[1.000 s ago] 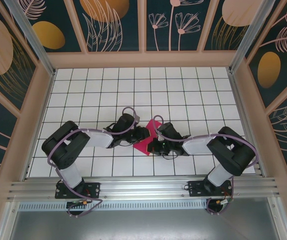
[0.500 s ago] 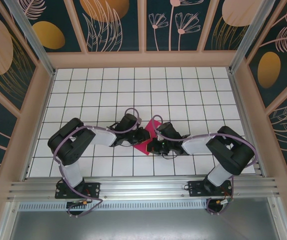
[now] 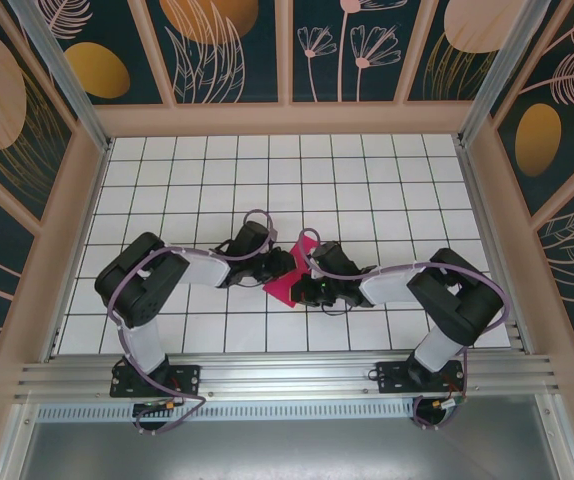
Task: Fold a paper plane with a square sheet of paper (pick it up from the middle)
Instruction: Fold the triangle a second time at the center of the table.
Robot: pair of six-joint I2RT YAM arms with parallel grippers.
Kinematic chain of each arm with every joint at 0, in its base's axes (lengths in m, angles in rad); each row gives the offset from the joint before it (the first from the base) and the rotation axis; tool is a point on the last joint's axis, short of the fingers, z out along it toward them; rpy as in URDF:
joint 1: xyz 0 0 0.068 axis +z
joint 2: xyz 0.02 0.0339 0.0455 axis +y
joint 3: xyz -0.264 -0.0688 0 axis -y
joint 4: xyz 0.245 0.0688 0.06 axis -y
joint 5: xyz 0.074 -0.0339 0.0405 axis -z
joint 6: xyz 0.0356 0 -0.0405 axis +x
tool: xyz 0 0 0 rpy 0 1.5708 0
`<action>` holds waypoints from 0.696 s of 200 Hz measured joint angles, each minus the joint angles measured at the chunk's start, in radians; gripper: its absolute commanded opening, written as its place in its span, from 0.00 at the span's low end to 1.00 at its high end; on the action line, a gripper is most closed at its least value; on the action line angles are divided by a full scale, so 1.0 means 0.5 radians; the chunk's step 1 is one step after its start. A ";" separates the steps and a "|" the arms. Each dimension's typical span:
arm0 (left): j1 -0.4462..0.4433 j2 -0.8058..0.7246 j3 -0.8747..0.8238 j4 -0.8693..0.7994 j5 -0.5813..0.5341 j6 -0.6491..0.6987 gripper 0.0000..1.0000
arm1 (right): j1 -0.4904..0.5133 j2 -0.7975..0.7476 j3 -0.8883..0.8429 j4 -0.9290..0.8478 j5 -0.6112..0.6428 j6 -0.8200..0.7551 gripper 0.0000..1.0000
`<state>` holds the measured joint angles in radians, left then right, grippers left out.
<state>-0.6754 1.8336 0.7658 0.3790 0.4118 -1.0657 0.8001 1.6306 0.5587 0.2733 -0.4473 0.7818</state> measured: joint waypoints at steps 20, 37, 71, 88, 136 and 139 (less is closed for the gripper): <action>0.042 0.011 0.019 -0.002 -0.008 0.017 0.24 | 0.000 0.000 0.001 -0.002 -0.001 -0.022 0.00; 0.068 0.031 0.043 -0.002 -0.009 0.031 0.24 | 0.000 0.000 0.004 -0.010 -0.002 -0.037 0.00; 0.116 0.037 0.063 -0.018 -0.027 0.063 0.25 | -0.005 0.003 0.010 -0.023 -0.011 -0.091 0.00; 0.145 0.037 0.090 -0.065 -0.055 0.095 0.25 | -0.013 0.007 0.022 -0.043 -0.029 -0.142 0.00; 0.203 0.003 0.167 -0.217 -0.114 0.194 0.27 | -0.047 0.040 0.105 -0.182 -0.105 -0.369 0.00; 0.203 -0.011 0.167 -0.230 -0.115 0.195 0.27 | -0.050 0.043 0.112 -0.195 -0.109 -0.390 0.00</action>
<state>-0.5739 1.8282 0.8494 0.2642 0.3542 -0.9684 0.7750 1.6520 0.6147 0.1761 -0.5018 0.5869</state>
